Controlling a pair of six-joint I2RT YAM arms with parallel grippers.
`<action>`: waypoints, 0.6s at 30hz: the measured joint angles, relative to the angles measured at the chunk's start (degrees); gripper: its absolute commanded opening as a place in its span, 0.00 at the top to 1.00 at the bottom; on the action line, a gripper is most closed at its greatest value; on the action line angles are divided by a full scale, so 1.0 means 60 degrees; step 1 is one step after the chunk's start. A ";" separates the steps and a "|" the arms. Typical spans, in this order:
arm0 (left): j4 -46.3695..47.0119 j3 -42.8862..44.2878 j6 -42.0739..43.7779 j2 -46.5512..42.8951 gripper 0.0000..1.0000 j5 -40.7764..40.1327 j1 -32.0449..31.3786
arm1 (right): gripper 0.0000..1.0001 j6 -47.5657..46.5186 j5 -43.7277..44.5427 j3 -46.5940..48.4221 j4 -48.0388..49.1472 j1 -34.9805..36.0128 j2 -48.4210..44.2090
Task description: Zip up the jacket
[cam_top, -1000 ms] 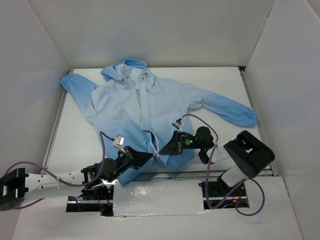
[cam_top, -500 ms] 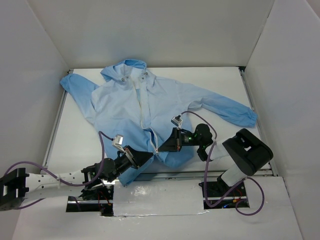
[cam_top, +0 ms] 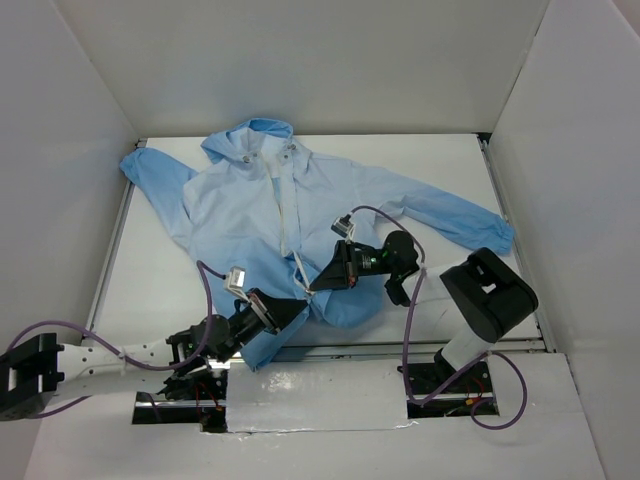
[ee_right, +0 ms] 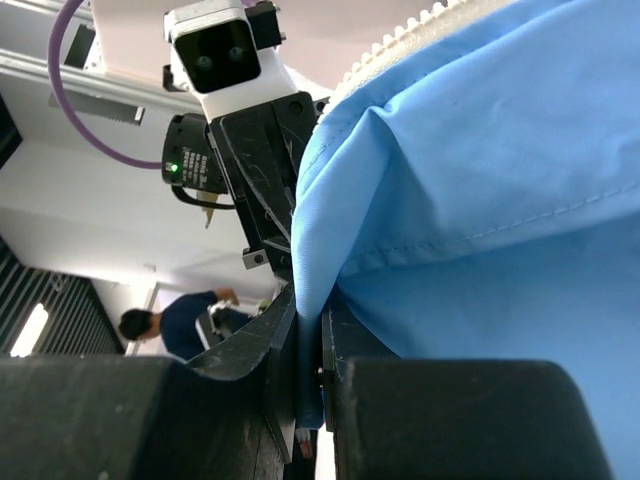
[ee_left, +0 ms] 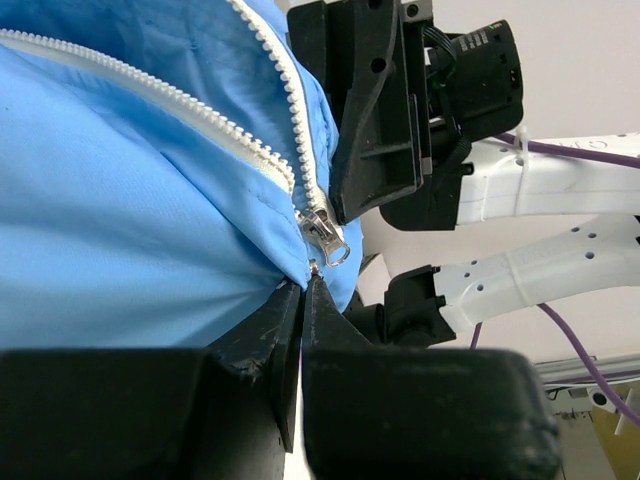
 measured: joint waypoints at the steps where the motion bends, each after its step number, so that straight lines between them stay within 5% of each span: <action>1: 0.0040 -0.0004 0.0022 -0.0007 1.00 -0.0011 0.0007 | 1.00 0.0055 -0.0087 0.0117 0.0004 -0.0015 0.0076; 4: 0.0040 -0.0029 0.0138 -0.0080 1.00 -0.0018 0.0022 | 1.00 0.0153 -0.0277 0.0270 0.0015 -0.0029 0.0255; 8: -0.0208 -0.0091 0.0339 -0.0386 1.00 -0.0011 0.0018 | 0.86 0.0219 -0.0353 0.0270 0.0018 -0.0044 0.0444; 18: 0.0055 -0.0397 0.0743 -0.0313 1.00 0.0353 0.0018 | 0.71 0.0036 -0.0025 -0.0266 0.0018 -0.0066 0.0546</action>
